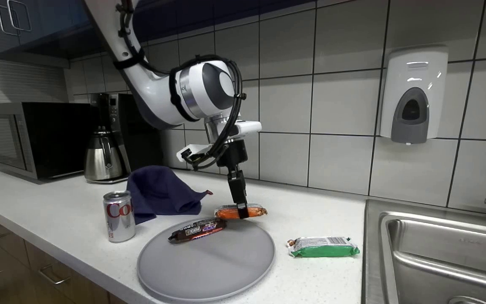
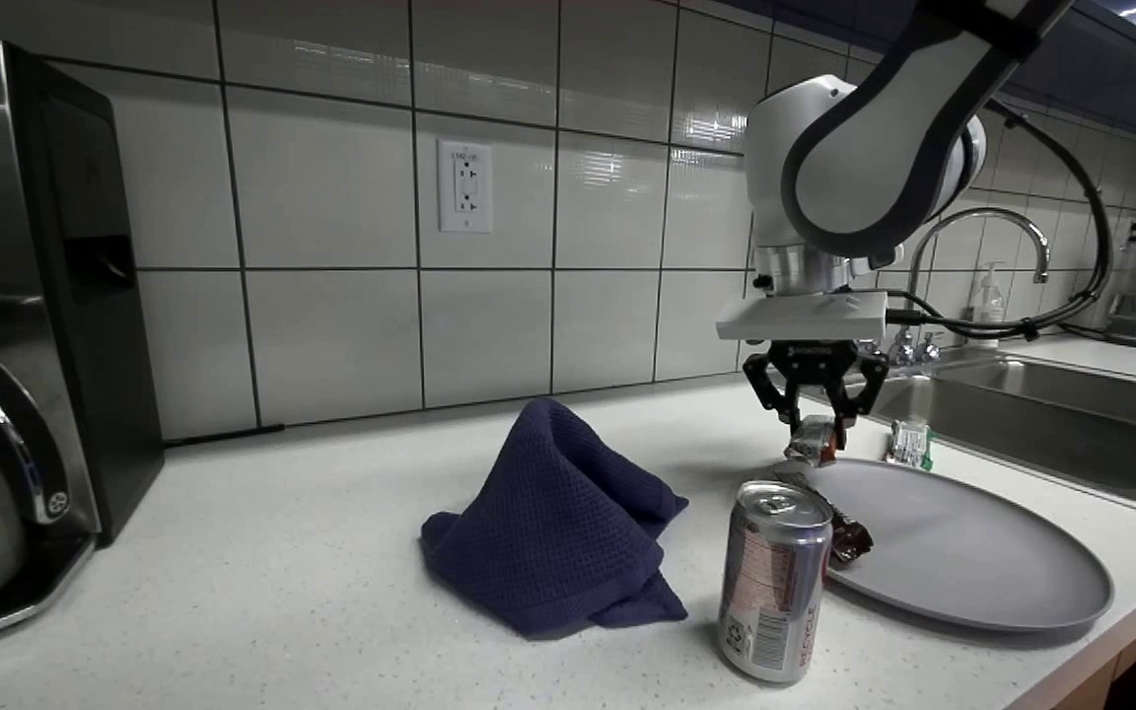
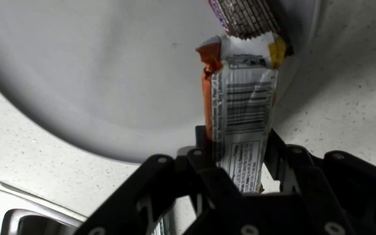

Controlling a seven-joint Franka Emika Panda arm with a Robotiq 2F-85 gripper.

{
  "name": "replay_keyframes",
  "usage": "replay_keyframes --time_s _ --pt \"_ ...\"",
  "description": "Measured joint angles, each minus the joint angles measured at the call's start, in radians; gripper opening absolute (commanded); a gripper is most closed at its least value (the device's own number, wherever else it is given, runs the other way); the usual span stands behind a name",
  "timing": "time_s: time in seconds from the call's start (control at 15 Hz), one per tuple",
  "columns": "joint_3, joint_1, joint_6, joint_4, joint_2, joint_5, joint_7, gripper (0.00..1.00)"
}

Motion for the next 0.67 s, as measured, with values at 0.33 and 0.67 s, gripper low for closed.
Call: replay_keyframes --time_s 0.33,0.67 --pt "0.004 0.004 0.000 -0.022 0.011 -0.035 0.024 0.68" --pt "0.004 0.005 -0.001 -0.031 0.015 -0.065 0.035 0.97"
